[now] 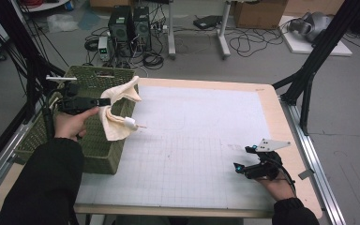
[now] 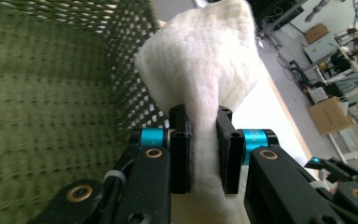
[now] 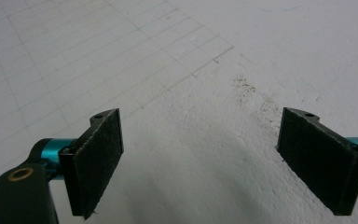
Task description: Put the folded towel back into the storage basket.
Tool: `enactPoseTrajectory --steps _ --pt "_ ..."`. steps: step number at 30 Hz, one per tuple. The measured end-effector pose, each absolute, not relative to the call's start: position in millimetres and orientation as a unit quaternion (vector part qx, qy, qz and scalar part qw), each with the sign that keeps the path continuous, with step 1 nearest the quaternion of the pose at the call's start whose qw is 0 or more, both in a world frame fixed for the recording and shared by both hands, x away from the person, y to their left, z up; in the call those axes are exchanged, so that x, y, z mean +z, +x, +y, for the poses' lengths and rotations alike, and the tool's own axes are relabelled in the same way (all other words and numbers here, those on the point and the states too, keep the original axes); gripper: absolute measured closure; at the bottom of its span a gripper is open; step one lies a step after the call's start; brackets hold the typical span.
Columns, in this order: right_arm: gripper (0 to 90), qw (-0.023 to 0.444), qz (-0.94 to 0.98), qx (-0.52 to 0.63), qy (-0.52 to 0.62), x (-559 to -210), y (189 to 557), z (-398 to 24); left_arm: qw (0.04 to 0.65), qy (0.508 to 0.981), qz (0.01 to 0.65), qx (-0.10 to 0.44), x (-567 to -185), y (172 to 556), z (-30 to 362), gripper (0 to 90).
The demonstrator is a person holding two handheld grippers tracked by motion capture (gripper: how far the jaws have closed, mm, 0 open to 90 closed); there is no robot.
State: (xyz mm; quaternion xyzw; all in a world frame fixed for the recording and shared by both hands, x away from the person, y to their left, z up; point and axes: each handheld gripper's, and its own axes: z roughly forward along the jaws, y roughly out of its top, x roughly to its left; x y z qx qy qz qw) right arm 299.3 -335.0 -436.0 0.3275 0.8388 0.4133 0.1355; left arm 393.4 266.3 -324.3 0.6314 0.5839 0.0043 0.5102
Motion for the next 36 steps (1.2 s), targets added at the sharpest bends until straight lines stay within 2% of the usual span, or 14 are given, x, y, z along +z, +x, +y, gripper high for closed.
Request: enactPoseTrajectory --steps 30,36 --pt "13.8 0.134 0.843 0.408 0.325 -437 300 -335 0.454 0.657 0.602 0.02 -330 386 304 78.4" --pt "13.9 0.131 0.844 0.405 0.326 -438 300 -335 0.396 0.683 0.612 0.043 -335 382 312 78.3"
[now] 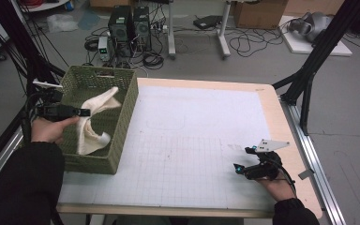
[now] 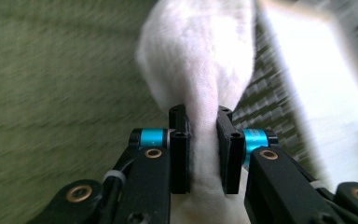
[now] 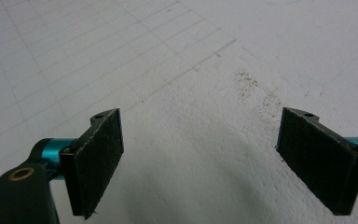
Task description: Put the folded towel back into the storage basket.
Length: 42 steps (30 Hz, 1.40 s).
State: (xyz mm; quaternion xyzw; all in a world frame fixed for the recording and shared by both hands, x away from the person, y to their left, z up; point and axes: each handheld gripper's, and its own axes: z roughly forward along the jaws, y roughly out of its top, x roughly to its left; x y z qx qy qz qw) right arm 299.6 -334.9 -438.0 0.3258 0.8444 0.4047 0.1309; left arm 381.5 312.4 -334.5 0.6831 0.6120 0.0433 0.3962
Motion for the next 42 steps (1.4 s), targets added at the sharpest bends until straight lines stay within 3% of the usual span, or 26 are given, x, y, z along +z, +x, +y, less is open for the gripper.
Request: enactPoseTrajectory --steps 10,20,29,42 --pt "13.9 0.13 0.845 0.403 0.326 -438 300 -334 0.364 0.695 0.619 0.044 -351 386 308 78.2" --pt "14.0 0.129 0.847 0.401 0.323 -440 301 -333 0.471 0.636 0.61 0.047 -349 395 303 78.2" --pt "14.1 0.126 0.849 0.398 0.324 -441 302 -331 0.298 0.696 0.651 0.055 -371 402 298 78.0" --pt "14.1 0.125 0.852 0.397 0.318 -443 303 -328 0.178 0.724 0.666 0.029 -394 411 292 75.7"
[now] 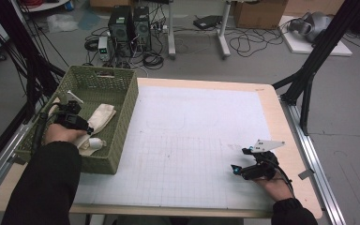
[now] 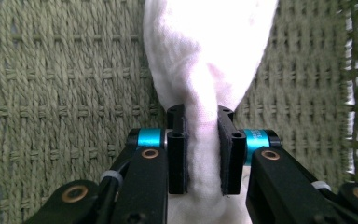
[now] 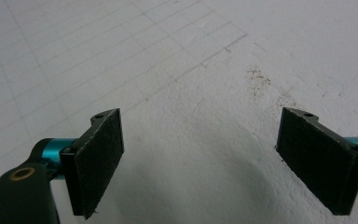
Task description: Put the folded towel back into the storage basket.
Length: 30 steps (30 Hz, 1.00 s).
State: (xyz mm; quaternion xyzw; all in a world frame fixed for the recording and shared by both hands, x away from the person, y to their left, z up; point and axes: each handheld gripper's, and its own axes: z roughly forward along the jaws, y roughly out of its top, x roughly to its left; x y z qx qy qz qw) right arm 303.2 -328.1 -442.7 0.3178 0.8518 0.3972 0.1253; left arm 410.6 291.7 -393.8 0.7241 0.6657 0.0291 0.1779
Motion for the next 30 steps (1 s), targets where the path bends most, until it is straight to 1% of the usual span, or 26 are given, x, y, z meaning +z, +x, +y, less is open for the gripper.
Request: enactPoseTrajectory --steps 2,3,7,9,13,16,19,21,25,27,28,30 --pt "14.2 0.124 0.852 0.397 0.32 -442 303 -328 0.175 0.728 0.662 0.028 -395 411 291 72.8" --pt "14.2 0.123 0.851 0.398 0.32 -442 303 -328 0.178 0.728 0.661 0.026 -395 411 291 69.8" --pt "14.2 0.124 0.851 0.398 0.32 -442 303 -329 0.207 0.728 0.653 0.032 -389 409 292 53.9" --pt "14.2 0.123 0.851 0.398 0.32 -442 303 -329 0.224 0.723 0.653 0.031 -384 408 295 49.2" --pt "14.2 0.122 0.852 0.397 0.318 -443 304 -327 0.255 0.709 0.657 0.03 -375 406 302 45.7" --pt "14.3 0.119 0.853 0.395 0.319 -443 304 -326 0.265 0.705 0.656 0.031 -373 406 303 44.6" --pt "14.2 0.12 0.854 0.394 0.317 -445 305 -325 0.247 0.715 0.653 0.04 -377 407 300 47.7" --pt "14.3 0.118 0.856 0.393 0.315 -445 306 -324 0.217 0.727 0.651 0.04 -382 409 296 52.0" --pt "14.3 0.117 0.856 0.392 0.316 -446 306 -323 0.166 0.738 0.653 0.036 -395 412 291 52.9" --pt "14.3 0.116 0.857 0.393 0.313 -446 307 -322 0.153 0.74 0.655 0.033 -400 414 290 54.8" --pt "14.3 0.116 0.857 0.392 0.313 -446 307 -322 0.151 0.741 0.654 0.038 -400 415 289 58.3" --pt "14.7 0.115 0.857 0.392 0.313 -446 306 -322 0.145 0.74 0.655 0.04 -400 415 290 71.5"
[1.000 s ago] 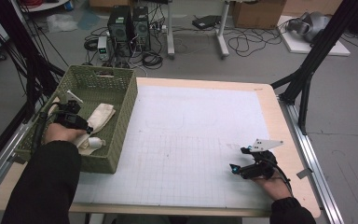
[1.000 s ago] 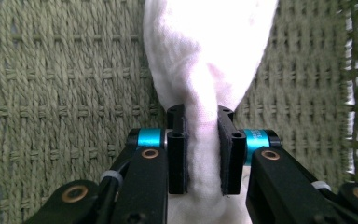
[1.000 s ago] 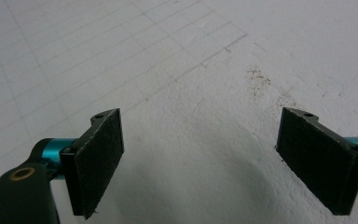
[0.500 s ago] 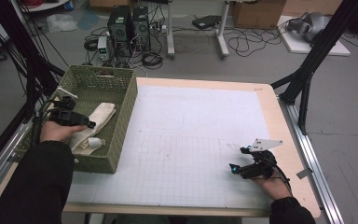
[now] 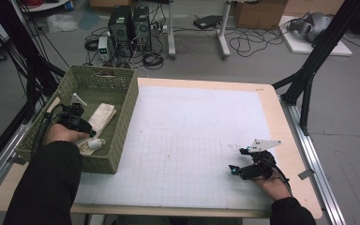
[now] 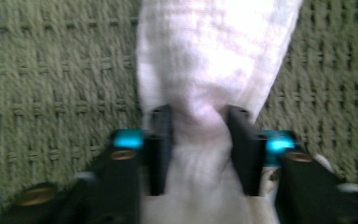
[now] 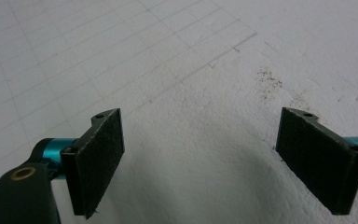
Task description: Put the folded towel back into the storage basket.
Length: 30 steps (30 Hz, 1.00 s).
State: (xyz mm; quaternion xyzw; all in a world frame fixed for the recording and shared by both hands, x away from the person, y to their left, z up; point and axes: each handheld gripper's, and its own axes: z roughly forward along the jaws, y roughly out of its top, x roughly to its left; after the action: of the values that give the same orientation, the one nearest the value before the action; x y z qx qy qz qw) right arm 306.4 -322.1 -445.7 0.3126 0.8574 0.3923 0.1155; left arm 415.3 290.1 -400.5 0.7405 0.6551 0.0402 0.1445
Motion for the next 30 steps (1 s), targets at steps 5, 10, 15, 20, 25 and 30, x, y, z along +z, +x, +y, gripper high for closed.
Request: enactPoseTrajectory --steps 5,10,15,20,25,30 --pt "14.7 0.117 0.856 0.395 0.312 -445 307 -323 0.154 0.73 0.664 0.046 -400 417 291 80.7" --pt "14.8 0.116 0.856 0.395 0.313 -445 306 -322 0.257 0.681 0.68 0.089 -394 418 291 81.3" --pt "14.8 0.117 0.857 0.394 0.31 -446 306 -321 0.302 0.662 0.68 0.095 -392 420 293 62.3" --pt "14.9 0.116 0.858 0.393 0.31 -446 306 -321 0.312 0.675 0.66 0.104 -384 415 293 53.5" --pt "14.9 0.116 0.856 0.395 0.313 -445 306 -322 0.258 0.721 0.637 0.091 -378 409 296 50.7" --pt "15.0 0.113 0.859 0.393 0.31 -446 307 -322 0.212 0.756 0.616 0.061 -380 406 292 48.4"
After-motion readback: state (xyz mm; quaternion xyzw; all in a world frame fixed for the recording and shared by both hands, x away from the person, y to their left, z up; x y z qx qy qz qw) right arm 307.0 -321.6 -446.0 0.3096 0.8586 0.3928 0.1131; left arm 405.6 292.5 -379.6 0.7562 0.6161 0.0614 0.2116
